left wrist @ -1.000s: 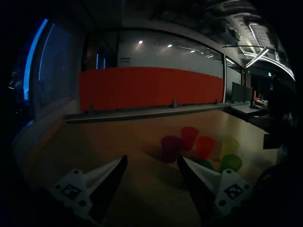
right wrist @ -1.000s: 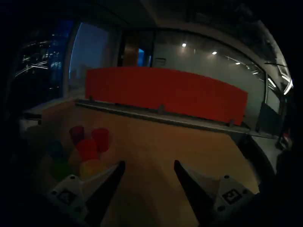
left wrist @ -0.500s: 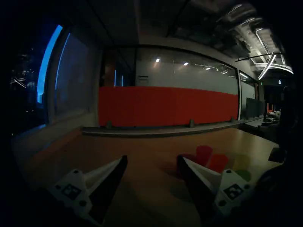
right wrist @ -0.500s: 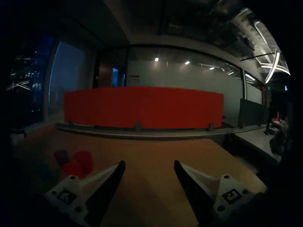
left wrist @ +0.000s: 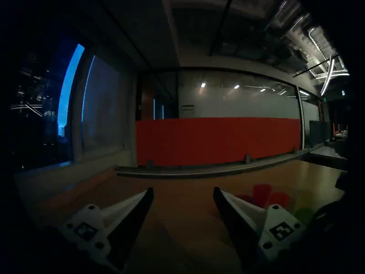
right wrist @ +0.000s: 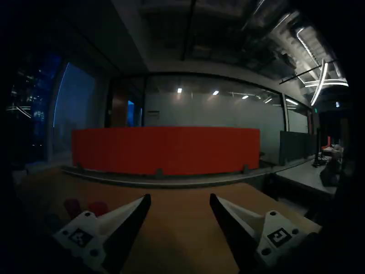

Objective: Pour water

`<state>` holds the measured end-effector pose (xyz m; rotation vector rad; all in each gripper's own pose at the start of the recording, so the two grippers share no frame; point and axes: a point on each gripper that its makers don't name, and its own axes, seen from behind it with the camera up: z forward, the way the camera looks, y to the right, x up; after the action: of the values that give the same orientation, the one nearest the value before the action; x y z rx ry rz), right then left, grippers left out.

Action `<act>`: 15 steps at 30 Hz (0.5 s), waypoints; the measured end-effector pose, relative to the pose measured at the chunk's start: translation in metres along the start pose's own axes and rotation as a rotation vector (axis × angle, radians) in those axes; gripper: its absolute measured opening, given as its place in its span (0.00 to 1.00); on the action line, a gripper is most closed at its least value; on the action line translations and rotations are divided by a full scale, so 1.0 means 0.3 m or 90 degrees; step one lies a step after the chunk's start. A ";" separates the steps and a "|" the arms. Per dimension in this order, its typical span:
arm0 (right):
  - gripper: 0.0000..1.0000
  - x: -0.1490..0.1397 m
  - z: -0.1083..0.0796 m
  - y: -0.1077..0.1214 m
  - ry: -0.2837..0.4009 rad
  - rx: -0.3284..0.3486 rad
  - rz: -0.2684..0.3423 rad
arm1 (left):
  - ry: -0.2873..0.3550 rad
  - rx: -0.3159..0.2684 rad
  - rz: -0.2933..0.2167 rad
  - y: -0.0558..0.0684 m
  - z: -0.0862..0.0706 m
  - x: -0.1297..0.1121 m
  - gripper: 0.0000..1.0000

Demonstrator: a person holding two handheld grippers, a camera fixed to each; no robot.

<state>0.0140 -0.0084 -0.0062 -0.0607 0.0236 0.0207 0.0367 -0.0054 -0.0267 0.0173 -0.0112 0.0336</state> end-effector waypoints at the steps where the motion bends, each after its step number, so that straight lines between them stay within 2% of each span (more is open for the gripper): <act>1: 1.00 0.003 -0.004 0.002 0.003 -0.002 0.001 | 0.002 0.002 0.001 0.000 0.002 -0.003 0.97; 6: 1.00 0.005 -0.020 0.006 0.010 -0.001 0.001 | 0.007 0.009 0.003 0.005 0.015 -0.030 0.97; 15: 1.00 0.020 -0.038 0.020 0.034 -0.001 0.014 | 0.012 0.003 -0.010 0.039 0.027 -0.080 0.97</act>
<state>0.0197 -0.0031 -0.0181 -0.0630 0.0769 0.0411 0.0121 0.0055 -0.0187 0.0213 0.0076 0.0187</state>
